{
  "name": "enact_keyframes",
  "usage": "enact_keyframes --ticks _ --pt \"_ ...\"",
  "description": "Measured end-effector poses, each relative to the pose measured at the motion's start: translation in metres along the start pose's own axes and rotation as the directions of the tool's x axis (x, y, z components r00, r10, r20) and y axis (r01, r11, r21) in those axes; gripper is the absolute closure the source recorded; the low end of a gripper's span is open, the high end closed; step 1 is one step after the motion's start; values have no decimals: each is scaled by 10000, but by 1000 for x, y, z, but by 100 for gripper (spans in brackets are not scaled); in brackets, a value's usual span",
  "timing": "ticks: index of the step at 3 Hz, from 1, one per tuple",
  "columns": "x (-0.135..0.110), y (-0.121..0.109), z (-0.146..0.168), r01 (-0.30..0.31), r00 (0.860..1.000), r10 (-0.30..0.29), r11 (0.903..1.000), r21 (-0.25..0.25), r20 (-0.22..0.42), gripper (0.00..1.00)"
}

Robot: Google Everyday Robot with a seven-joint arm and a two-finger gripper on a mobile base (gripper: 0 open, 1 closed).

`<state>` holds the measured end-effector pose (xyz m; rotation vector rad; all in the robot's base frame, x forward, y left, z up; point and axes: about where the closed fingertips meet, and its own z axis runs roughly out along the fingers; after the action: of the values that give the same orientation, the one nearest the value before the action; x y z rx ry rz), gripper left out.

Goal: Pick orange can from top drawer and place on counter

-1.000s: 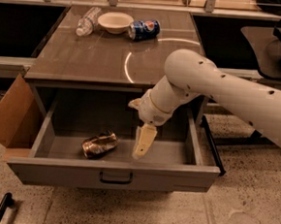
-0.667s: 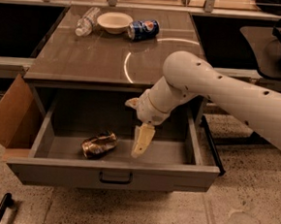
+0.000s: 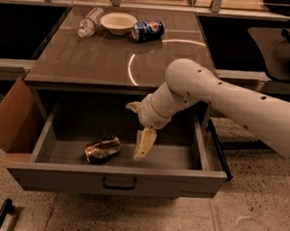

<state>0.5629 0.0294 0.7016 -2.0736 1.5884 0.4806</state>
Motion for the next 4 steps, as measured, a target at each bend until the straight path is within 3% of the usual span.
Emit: enact_keyframes --ticks 1,4 --pt "-2 -12 27 265 9996 -265 9996 36 -27 0" --pt "-14 -21 55 795 9959 -795 9968 14 425 0"
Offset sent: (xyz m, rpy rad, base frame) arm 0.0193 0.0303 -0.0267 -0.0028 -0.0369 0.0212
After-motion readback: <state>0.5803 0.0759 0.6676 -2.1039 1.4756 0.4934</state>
